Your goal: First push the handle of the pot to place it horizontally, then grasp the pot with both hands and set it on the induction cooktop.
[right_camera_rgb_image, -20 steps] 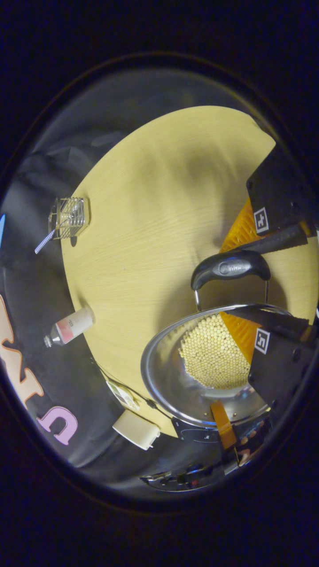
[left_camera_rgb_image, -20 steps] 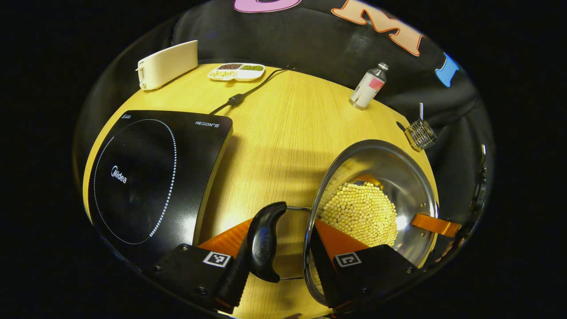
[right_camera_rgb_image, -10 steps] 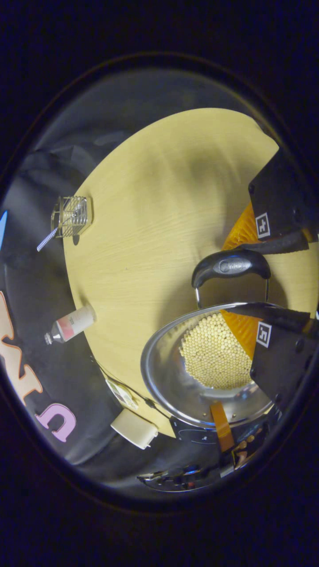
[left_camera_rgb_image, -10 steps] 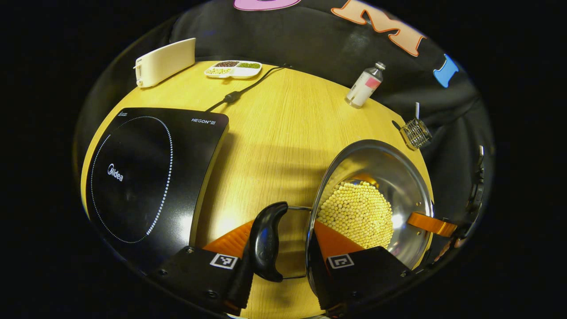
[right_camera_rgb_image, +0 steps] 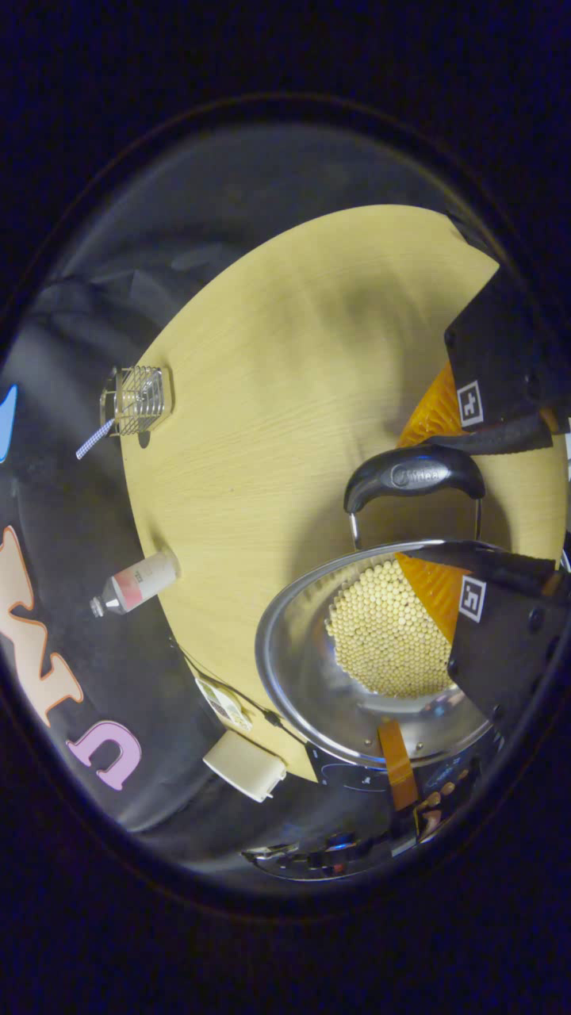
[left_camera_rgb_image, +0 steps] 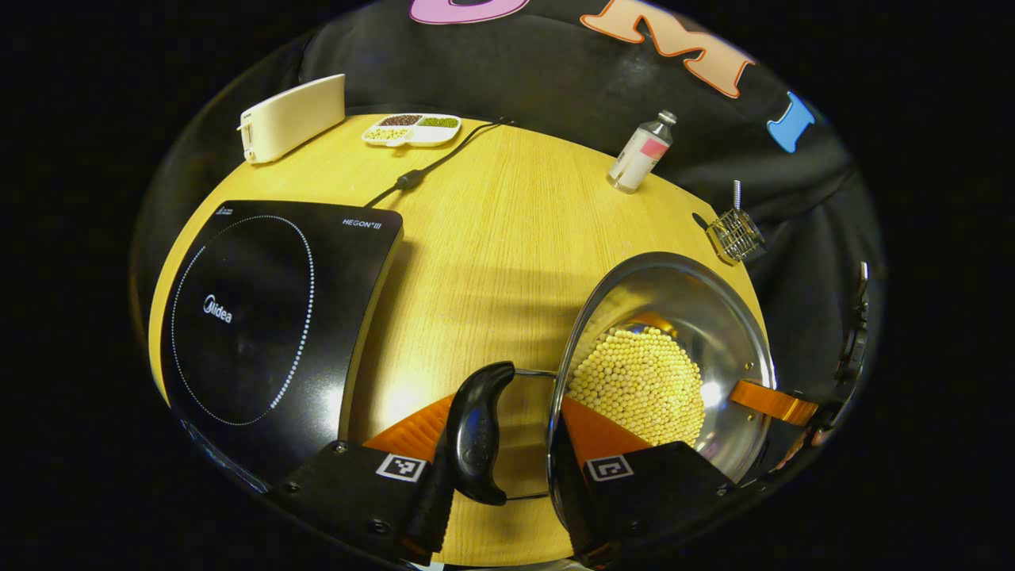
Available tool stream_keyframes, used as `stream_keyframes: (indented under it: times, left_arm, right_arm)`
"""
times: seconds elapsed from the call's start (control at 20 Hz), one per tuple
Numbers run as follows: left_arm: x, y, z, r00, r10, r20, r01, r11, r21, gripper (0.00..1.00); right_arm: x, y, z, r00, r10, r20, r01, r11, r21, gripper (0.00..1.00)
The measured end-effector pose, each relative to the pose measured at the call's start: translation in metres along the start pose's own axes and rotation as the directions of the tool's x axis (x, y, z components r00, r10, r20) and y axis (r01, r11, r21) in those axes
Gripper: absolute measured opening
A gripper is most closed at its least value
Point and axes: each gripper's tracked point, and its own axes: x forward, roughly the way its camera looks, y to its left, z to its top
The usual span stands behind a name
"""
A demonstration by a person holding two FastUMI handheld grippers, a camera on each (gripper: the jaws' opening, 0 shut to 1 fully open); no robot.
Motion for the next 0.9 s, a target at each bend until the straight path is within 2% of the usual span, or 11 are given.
stream_keyframes:
  times: [0.3,0.4,0.45,0.5,0.55,0.75,0.9]
  left_arm:
    - [-0.049,0.001,0.015,1.000,0.005,0.027,-0.005,1.000,-0.001,0.61]
    - [-0.065,0.007,0.023,0.999,0.008,0.041,-0.008,1.000,0.004,0.59]
    - [-0.074,0.013,0.027,0.999,0.008,0.045,-0.008,1.000,0.003,0.59]
    - [-0.081,0.018,0.030,0.999,0.006,0.046,-0.006,1.000,0.001,0.59]
    - [-0.087,0.026,0.034,0.999,0.003,0.054,-0.003,1.000,0.003,0.59]
    - [-0.101,0.072,0.046,0.998,-0.005,0.059,0.005,1.000,-0.001,0.60]
    - [-0.109,0.126,0.053,0.999,0.003,0.039,-0.003,1.000,0.005,0.59]
  right_arm:
    - [-0.042,0.022,0.010,0.999,0.019,0.035,-0.019,1.000,-0.002,0.48]
    - [-0.056,0.034,0.013,0.999,0.023,0.046,-0.023,1.000,-0.004,0.48]
    - [-0.061,0.042,0.014,0.998,0.025,0.049,-0.025,1.000,-0.004,0.48]
    - [-0.065,0.051,0.015,0.998,0.026,0.053,-0.025,1.000,-0.008,0.53]
    - [-0.069,0.062,0.015,0.998,0.026,0.061,-0.025,1.000,-0.010,0.48]
    - [-0.072,0.109,0.009,0.996,0.016,0.085,-0.015,1.000,-0.008,0.48]
    - [-0.062,0.164,-0.010,0.997,0.013,0.080,-0.014,1.000,0.007,0.48]
